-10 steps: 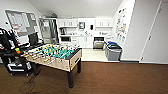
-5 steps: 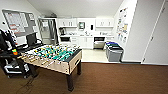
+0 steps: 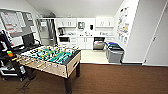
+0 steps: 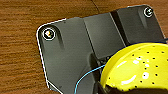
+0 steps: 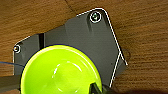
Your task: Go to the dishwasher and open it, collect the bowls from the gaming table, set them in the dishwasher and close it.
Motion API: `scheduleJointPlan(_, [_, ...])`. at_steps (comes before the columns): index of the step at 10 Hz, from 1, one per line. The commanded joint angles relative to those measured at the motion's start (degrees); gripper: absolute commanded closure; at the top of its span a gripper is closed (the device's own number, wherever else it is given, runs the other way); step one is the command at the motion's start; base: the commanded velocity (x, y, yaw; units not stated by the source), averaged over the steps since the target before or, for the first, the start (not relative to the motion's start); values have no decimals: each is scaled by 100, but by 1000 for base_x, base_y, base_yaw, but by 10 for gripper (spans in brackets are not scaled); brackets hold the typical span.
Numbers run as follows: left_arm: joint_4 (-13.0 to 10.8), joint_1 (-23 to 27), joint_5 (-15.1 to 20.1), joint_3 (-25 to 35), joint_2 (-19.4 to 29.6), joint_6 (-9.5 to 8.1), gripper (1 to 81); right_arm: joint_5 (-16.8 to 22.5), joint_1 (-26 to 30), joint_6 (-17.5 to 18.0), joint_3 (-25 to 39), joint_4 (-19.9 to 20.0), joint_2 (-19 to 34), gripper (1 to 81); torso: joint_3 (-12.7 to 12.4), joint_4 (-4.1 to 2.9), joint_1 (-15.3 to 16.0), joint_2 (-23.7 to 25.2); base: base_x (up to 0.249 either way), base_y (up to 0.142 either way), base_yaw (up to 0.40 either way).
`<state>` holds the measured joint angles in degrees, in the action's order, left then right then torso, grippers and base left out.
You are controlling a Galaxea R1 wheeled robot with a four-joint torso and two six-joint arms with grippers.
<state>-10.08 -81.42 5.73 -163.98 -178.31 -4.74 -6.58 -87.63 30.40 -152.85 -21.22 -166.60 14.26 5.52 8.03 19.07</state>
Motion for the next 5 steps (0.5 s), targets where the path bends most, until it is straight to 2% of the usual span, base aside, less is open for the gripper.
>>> scheduleJointPlan(1, [-20, 315, 315, -12, -21, -9, 811, 219, 258, -17, -25, -40, 63, 811, 0, 0, 0, 0, 177, -72, 0])
scheduleJointPlan(5, [-38, 315, 315, -20, -21, -9, 811, 219, 284, -17, -25, -31, 63, 811, 0, 0, 2, 0, 174, -75, 0])
